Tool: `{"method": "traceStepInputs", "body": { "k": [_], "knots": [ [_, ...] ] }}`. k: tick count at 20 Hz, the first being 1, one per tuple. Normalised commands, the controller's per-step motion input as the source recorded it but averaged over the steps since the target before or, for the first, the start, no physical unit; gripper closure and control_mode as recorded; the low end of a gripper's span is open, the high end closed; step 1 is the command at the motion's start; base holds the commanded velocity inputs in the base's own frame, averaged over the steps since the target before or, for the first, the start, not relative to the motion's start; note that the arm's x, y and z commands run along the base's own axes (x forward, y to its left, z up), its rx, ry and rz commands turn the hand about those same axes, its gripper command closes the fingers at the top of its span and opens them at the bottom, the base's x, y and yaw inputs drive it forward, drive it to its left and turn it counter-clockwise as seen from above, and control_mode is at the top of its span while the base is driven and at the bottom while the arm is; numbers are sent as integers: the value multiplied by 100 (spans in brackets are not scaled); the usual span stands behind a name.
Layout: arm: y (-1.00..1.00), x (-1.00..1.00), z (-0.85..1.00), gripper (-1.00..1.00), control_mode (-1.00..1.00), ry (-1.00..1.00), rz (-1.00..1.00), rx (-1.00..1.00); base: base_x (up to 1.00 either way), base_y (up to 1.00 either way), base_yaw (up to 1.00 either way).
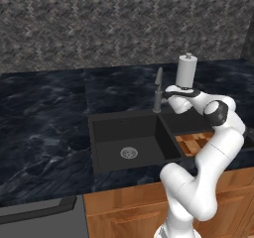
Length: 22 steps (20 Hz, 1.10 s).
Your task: Turn on the sink faucet with hot water and rinse the cutting board for ten seconds, then turn off the faucet. Push the cutting board to reach the water if necessary.
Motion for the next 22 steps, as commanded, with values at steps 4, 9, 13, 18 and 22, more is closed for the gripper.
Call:
{"method": "traceStepInputs", "body": {
  "k": [4, 9, 13, 18, 22],
  "knots": [
    [-41, -15, -3, -100, -100, 0, 0, 0, 0, 0, 0],
    [-41, -6, -1, -100, -100, 0, 0, 0, 0, 0, 0],
    [-41, -6, -3, -100, -100, 0, 0, 0, 0, 0, 0],
    [-44, -4, -3, -100, -100, 0, 0, 0, 0, 0, 0],
    [-49, -12, -6, -100, -100, 0, 0, 0, 0, 0, 0]
  ]
}}
